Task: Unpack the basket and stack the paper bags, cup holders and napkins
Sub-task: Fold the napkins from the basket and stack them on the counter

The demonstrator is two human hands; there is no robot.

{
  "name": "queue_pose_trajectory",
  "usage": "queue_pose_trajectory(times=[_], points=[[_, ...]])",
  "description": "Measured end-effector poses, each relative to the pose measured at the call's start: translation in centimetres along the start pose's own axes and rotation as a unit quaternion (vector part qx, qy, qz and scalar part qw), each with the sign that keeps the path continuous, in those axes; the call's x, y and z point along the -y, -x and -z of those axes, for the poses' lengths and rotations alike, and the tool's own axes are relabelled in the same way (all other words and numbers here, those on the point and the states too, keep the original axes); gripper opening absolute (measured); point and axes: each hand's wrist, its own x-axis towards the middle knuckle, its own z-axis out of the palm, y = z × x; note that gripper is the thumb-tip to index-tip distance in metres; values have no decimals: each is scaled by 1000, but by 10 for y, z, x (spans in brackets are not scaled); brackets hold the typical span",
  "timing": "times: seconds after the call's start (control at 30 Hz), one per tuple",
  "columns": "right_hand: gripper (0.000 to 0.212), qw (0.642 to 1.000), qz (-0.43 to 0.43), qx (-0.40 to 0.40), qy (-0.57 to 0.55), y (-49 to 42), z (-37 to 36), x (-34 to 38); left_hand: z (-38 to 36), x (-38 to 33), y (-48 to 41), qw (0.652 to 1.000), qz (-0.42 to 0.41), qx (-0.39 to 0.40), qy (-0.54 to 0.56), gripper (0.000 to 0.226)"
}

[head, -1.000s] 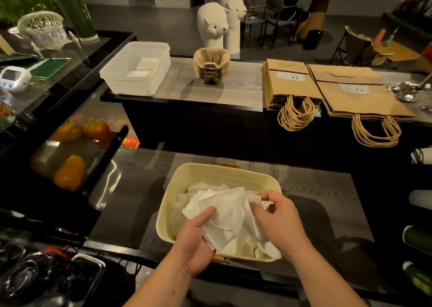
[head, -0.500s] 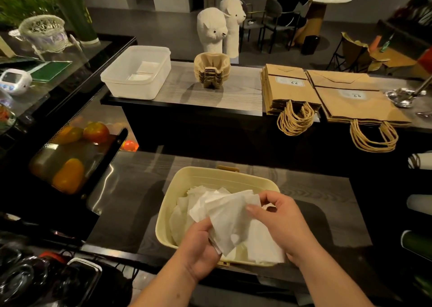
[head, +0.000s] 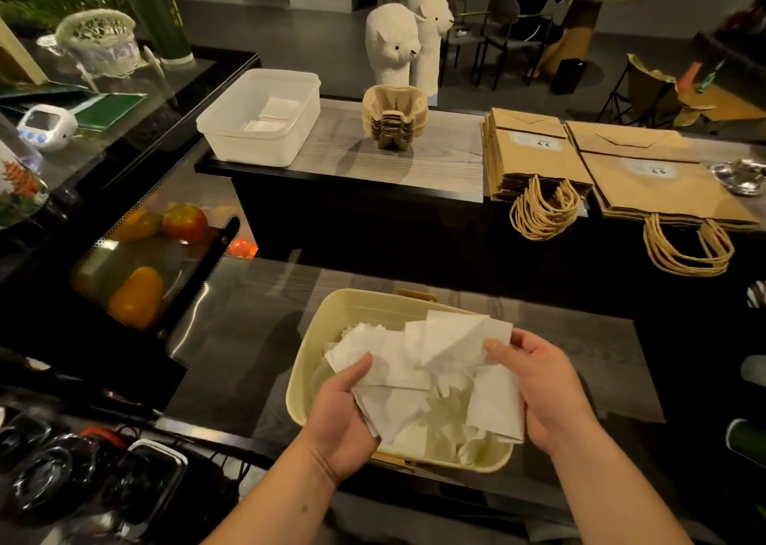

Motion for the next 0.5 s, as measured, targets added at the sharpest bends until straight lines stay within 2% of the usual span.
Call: queue_pose_trajectory(times=[0.1, 0.23, 0.33, 0.4, 0.5], points=[[18, 999, 15, 27, 14, 4, 5, 8, 3, -5, -2, 1000, -11, -1, -12, 49], [13, 991, 92, 61, 73, 16, 7, 25, 5, -6, -6, 999, -21, 4, -31, 45], [17, 980, 139, 92, 110, 26, 0, 34, 8, -6, -8, 999, -22, 13, -38, 46], [16, 985, 130, 96, 52, 30, -10, 36, 8, -3, -10, 999, -17, 18, -26, 45], [21, 986, 23, 121, -110, 35, -31, 41, 2, 7, -10, 1000, 4, 20, -9, 46]])
